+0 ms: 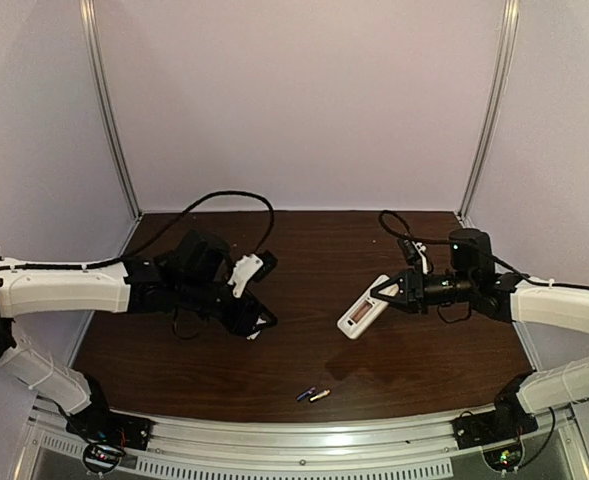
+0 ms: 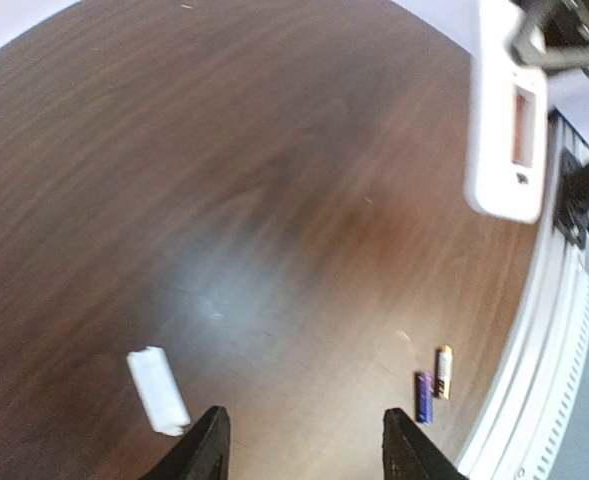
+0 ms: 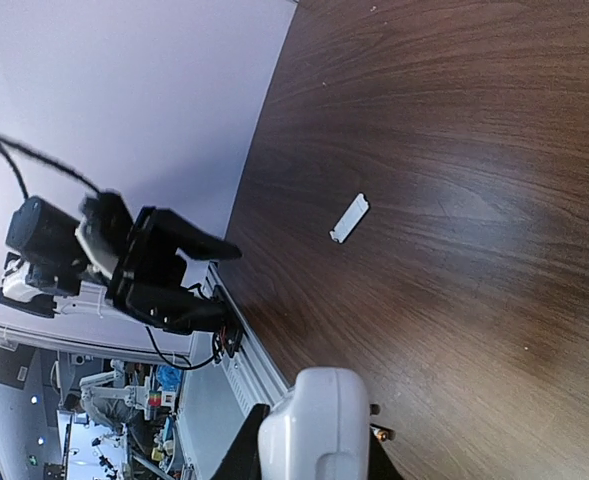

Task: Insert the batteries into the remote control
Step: Place the battery cover at the center of the board, then pick up the battery from the center of the board.

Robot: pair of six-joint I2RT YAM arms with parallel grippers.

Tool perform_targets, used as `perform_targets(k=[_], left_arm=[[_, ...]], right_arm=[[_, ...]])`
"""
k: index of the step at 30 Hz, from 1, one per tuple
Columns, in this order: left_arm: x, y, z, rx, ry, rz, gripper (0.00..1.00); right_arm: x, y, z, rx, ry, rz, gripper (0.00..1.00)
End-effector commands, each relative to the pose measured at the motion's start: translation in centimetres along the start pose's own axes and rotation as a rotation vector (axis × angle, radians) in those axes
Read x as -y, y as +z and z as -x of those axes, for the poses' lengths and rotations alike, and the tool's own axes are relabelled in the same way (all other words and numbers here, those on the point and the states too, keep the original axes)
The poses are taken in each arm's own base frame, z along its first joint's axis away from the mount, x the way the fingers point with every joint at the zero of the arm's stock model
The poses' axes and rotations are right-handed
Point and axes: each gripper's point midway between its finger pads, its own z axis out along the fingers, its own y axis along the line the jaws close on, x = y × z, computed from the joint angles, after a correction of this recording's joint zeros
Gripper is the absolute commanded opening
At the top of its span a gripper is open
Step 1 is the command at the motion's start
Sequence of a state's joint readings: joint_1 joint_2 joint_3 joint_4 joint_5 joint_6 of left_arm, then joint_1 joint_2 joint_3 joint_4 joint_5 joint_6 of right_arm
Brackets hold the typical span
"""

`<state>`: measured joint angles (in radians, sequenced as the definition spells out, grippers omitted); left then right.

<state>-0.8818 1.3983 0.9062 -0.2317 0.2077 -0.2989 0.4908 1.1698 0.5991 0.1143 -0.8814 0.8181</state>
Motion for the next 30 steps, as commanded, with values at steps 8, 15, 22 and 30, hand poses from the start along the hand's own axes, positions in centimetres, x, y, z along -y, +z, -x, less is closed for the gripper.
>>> perform_targets(k=[8, 15, 22, 30], left_arm=[[8.3, 3.8, -9.5, -0.295, 0.332, -0.054, 0.41], [9.5, 5.9, -11.1, -0.355, 0.415, -0.011, 0.39], [9.8, 7.6, -11.1, -0.377, 0.446, 0.024, 0.36], [10.3, 8.7, -11.3, -0.397, 0.469, 0.006, 0.36]], right_arm=[[4.0, -0.7, -1.1, 0.005, 0.093, -0.108, 0.00], [4.8, -1.0, -1.3, 0.002, 0.103, -0.124, 0.00], [5.2, -1.3, -1.4, 0.005, 0.109, -0.130, 0.00], [5.4, -1.4, -1.3, 0.004, 0.110, -0.129, 0.00]])
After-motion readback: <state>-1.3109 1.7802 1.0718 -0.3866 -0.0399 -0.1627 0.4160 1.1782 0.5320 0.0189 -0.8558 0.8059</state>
